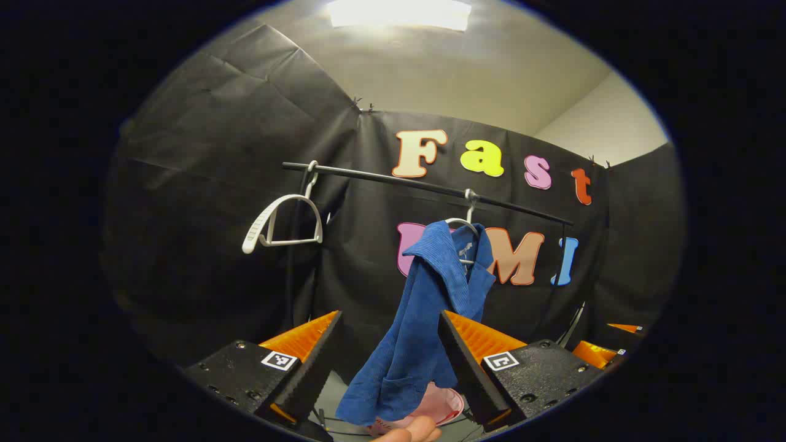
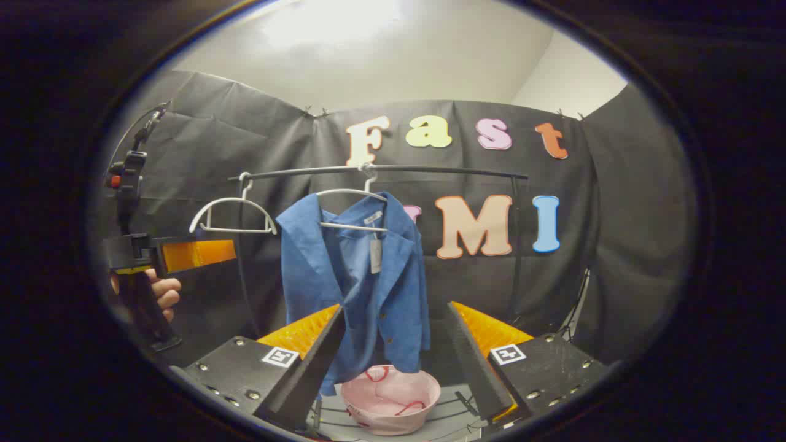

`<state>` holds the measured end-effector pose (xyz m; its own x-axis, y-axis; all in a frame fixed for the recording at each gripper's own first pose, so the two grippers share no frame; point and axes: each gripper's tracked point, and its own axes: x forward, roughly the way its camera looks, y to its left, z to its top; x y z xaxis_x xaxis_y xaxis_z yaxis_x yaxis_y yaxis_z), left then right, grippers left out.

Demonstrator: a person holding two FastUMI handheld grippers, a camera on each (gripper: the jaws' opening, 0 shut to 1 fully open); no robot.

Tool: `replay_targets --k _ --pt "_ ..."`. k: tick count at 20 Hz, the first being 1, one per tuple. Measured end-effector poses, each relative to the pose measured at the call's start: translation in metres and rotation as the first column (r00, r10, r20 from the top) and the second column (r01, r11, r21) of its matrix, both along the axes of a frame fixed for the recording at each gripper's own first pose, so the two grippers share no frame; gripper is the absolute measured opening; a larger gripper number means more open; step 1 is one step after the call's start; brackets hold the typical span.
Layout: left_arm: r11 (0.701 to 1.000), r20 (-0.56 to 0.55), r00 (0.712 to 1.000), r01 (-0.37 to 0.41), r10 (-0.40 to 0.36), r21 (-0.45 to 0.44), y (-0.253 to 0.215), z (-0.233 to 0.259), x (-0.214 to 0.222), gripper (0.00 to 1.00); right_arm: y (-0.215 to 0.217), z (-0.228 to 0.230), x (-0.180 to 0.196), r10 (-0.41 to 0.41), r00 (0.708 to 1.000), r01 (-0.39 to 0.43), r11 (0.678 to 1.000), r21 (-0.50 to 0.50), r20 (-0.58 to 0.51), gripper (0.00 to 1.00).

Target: Grasp the clothes on the hanger with both hands and then place them into the laundry hamper below.

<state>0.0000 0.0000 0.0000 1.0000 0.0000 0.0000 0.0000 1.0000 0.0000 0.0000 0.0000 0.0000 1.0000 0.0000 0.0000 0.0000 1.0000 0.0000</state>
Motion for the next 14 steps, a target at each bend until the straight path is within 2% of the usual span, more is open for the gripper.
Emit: replay_targets --k 3,7,10,11,13,14 --pt "0.998 0.005 0.999 0.044 -0.044 0.044 -0.019 0.002 -0.005 0.94 -0.011 0.000 -0.003 -0.020 1.000 0.020 1.000 0.013 -0.004 0.98" --pt "0.995 0.000 0.996 0.090 -0.090 0.049 -0.038 -0.002 -0.010 0.91 -0.022 0.001 -0.009 -0.031 0.999 0.030 0.998 0.064 0.011 0.97" --pt "0.994 0.008 0.996 0.089 -0.089 0.056 -0.041 0.001 -0.010 0.94 -0.026 -0.002 -0.011 -0.038 0.999 0.037 0.997 0.061 0.006 0.97" --pt "0.994 0.009 0.996 0.090 -0.090 0.059 -0.043 0.001 -0.011 0.91 -0.026 -0.002 -0.012 -0.039 0.999 0.038 0.997 0.063 0.005 0.96" --pt "0.994 0.013 0.996 0.091 -0.092 0.060 -0.044 0.002 -0.013 0.94 -0.024 -0.001 -0.013 -0.031 0.999 0.031 0.997 0.069 0.008 0.97" --pt "0.994 0.014 0.996 0.092 -0.093 0.061 -0.045 0.002 -0.013 0.91 -0.025 -0.001 -0.012 -0.029 1.000 0.028 0.997 0.073 0.008 0.97"
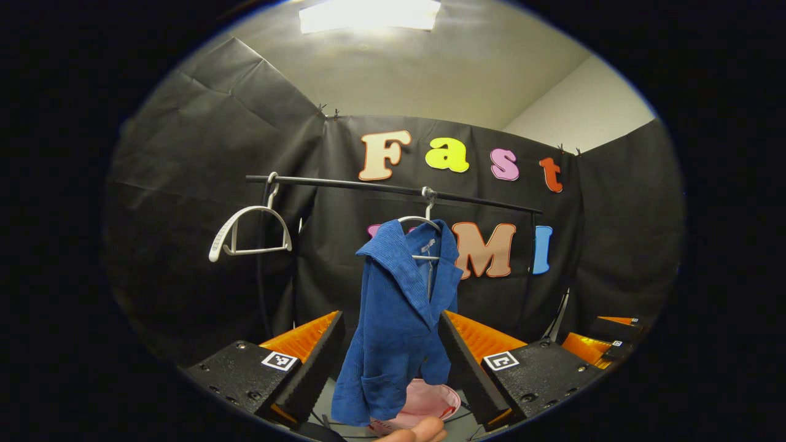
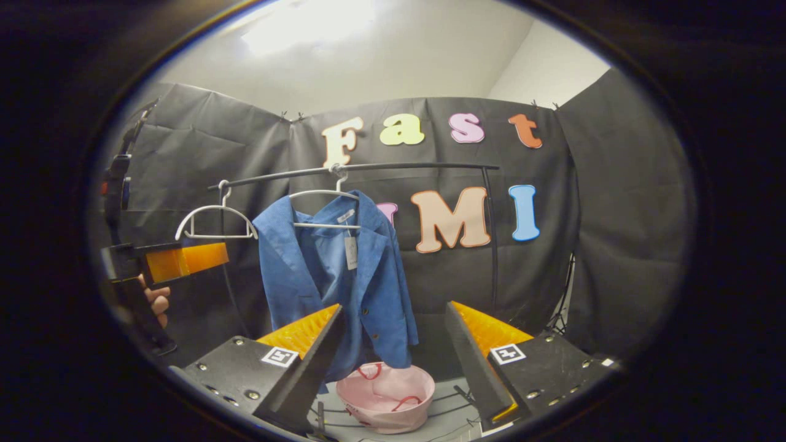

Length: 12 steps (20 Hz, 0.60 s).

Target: Grasp the clothes on the hanger with both hands and then place them into the laundry hamper below.

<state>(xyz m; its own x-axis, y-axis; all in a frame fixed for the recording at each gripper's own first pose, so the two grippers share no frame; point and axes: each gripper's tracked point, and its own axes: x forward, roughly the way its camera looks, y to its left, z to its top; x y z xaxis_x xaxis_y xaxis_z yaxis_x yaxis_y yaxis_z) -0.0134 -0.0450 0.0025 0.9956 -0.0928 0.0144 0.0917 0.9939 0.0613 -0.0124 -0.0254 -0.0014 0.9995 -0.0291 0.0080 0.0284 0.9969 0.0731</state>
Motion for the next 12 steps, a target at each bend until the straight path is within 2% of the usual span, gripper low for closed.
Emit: replay_targets --k 2,4,5,8,12 --pt "1.000 0.001 1.000 0.002 -0.002 0.009 -0.002 -0.002 -0.002 0.94 0.001 0.001 0.001 0.007 1.000 -0.007 1.000 0.009 0.005 0.98" --pt "1.000 0.000 1.000 0.000 0.000 0.008 -0.001 -0.005 -0.001 0.91 0.001 0.001 0.000 0.017 1.000 -0.018 1.000 0.015 0.011 0.99" --pt "1.000 -0.005 1.000 -0.006 0.006 0.003 -0.001 -0.007 0.000 0.94 0.001 0.000 0.000 0.019 1.000 -0.019 1.000 0.015 0.011 0.99" --pt "0.999 -0.037 0.998 -0.041 0.040 -0.019 0.008 -0.017 0.008 0.94 0.001 -0.003 0.000 0.006 1.000 -0.006 1.000 0.011 0.003 0.96" --pt "0.999 -0.026 1.000 -0.017 0.016 -0.027 0.004 -0.017 0.012 0.95 0.001 -0.004 0.002 -0.012 1.000 0.012 0.999 0.050 0.017 0.97"
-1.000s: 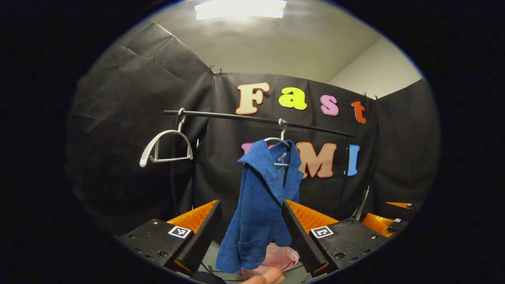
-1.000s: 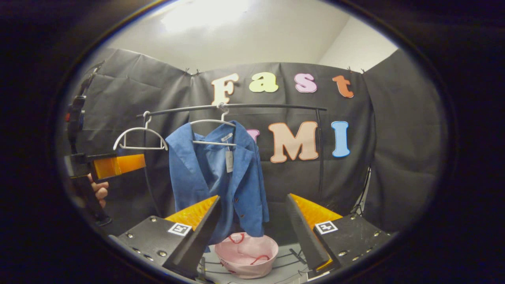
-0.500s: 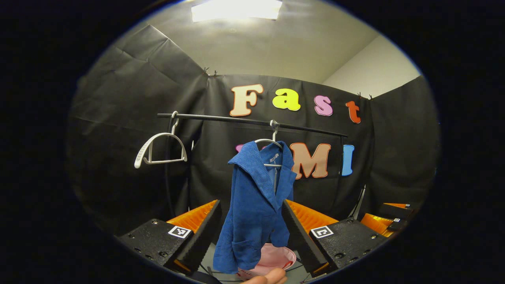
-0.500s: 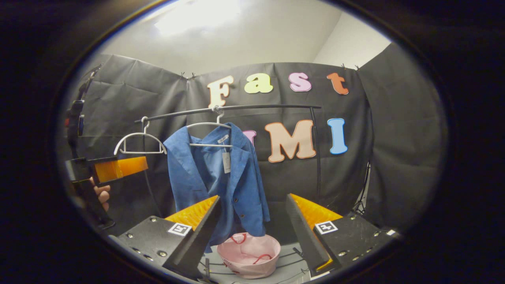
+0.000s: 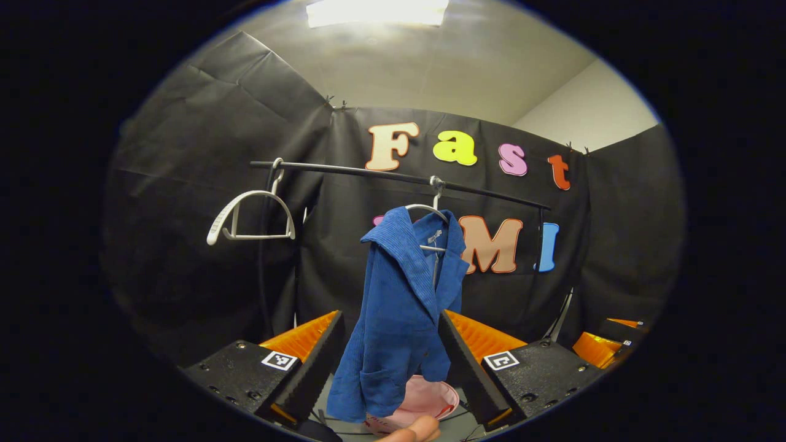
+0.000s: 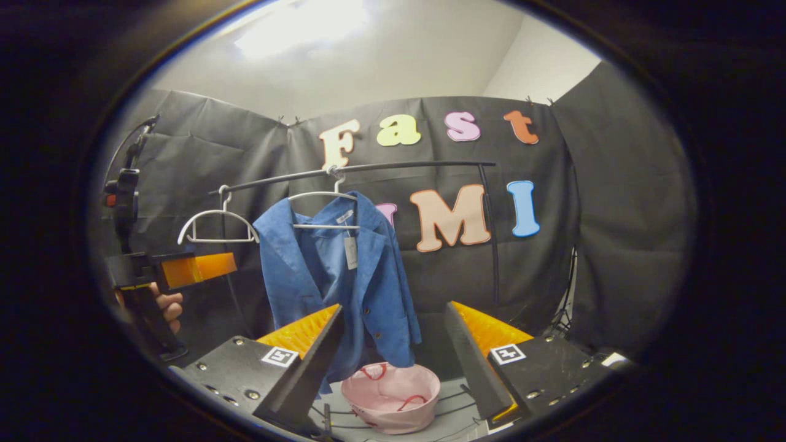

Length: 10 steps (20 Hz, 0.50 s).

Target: Grasp the clothes on the hanger with both hands and then place them into the laundry hamper below.

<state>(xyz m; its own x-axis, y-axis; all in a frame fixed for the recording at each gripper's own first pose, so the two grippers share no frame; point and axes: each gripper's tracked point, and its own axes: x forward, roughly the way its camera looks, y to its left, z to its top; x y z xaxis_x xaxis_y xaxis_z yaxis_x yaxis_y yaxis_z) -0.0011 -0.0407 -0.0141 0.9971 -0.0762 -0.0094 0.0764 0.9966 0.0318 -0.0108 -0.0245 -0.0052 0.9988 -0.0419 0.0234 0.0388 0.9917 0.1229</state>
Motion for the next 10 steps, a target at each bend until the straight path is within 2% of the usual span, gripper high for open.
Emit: replay_targets --k 2,4,5,6,7,9,10 --pt "1.000 0.002 1.000 0.016 -0.016 0.013 -0.001 -0.002 0.003 0.91 0.000 -0.002 0.001 0.002 1.000 -0.002 1.000 0.020 0.011 0.97" --pt "1.000 -0.006 1.000 0.015 -0.015 0.023 0.002 -0.007 0.010 0.91 0.000 -0.007 0.005 -0.002 1.000 0.003 1.000 0.022 -0.003 0.96" --pt "1.000 -0.013 1.000 0.012 -0.012 0.023 0.003 -0.010 0.014 0.94 0.000 -0.009 0.007 -0.009 1.000 0.009 1.000 0.019 -0.010 0.96" --pt "1.000 -0.024 1.000 0.014 -0.013 0.024 0.002 -0.012 0.019 0.91 0.000 -0.012 0.012 -0.012 1.000 0.012 1.000 0.019 -0.019 0.97" --pt "0.999 -0.036 0.999 0.023 -0.022 0.032 -0.001 -0.016 0.023 0.91 -0.001 -0.013 0.020 -0.015 1.000 0.015 1.000 0.027 -0.023 0.97" --pt "0.998 -0.047 0.998 0.032 -0.030 0.049 -0.003 -0.019 0.033 0.98 -0.003 -0.011 0.053 0.002 1.000 -0.001 0.999 0.045 -0.028 0.99" --pt "0.998 -0.047 0.999 0.030 -0.027 0.055 -0.002 -0.020 0.038 0.95 -0.002 -0.014 0.065 0.014 0.999 -0.012 0.998 0.054 -0.034 0.98"
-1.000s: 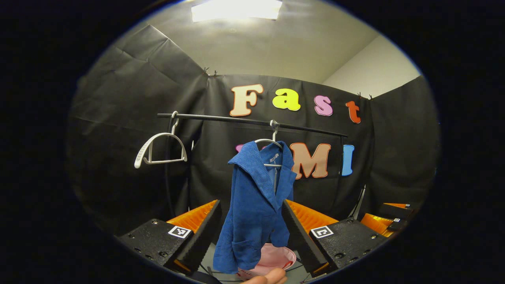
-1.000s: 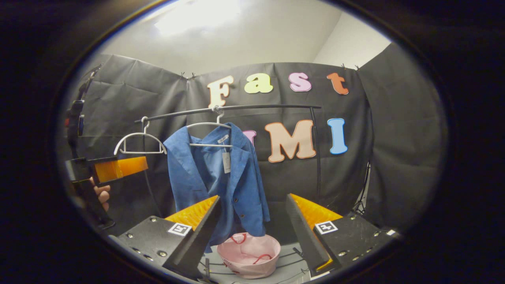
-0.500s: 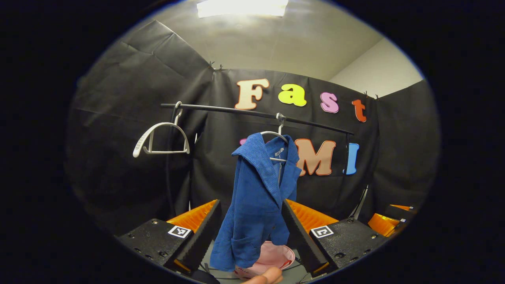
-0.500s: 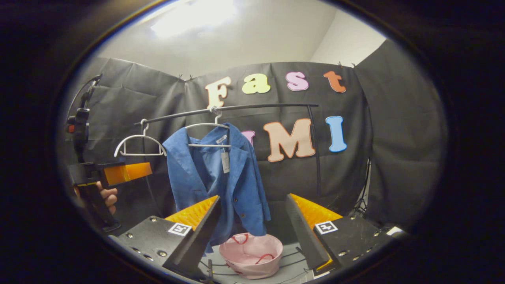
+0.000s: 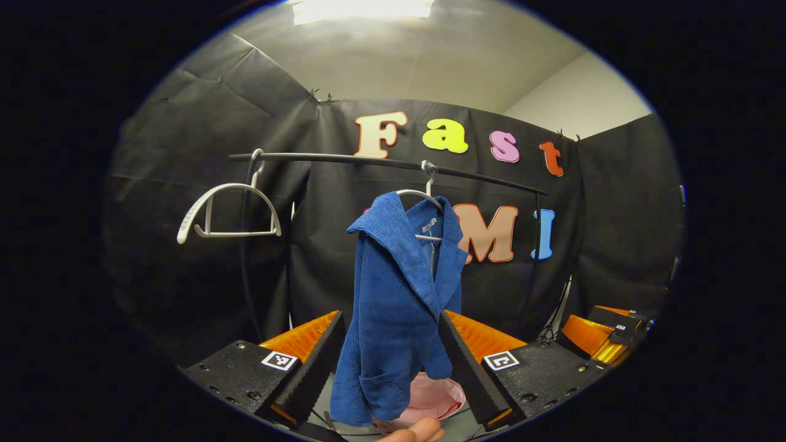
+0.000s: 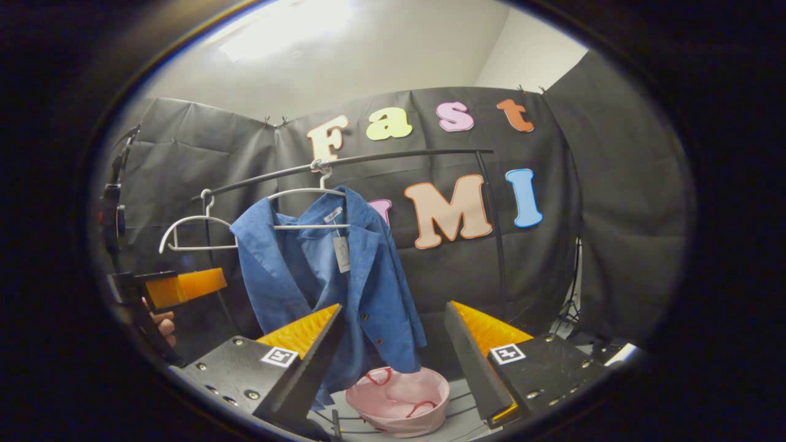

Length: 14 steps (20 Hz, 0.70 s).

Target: Grasp the clothes on the hanger with both hands and then place them into the laundry hamper below.

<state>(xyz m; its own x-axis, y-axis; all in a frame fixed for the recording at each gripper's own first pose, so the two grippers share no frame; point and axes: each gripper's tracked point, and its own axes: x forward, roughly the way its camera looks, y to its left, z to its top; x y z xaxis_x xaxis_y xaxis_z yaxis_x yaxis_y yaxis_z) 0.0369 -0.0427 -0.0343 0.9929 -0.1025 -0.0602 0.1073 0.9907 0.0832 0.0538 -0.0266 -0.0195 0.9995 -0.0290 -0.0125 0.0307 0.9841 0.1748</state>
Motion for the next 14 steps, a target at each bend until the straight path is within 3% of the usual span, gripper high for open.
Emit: replay_targets --k 9,10,14 --pt "0.999 0.034 0.999 -0.009 0.007 0.053 -0.009 0.015 0.046 0.92 0.018 0.031 0.043 0.068 0.996 -0.071 0.996 0.062 0.050 0.99" --pt "0.999 0.035 0.999 -0.017 0.016 0.050 -0.007 0.015 0.053 0.95 0.020 0.037 0.047 0.071 0.995 -0.076 0.995 0.060 0.069 0.98" --pt "0.998 0.006 0.999 -0.045 0.045 0.038 -0.006 0.009 0.084 0.91 0.026 0.041 0.061 0.089 0.993 -0.091 0.996 0.014 0.077 0.97"
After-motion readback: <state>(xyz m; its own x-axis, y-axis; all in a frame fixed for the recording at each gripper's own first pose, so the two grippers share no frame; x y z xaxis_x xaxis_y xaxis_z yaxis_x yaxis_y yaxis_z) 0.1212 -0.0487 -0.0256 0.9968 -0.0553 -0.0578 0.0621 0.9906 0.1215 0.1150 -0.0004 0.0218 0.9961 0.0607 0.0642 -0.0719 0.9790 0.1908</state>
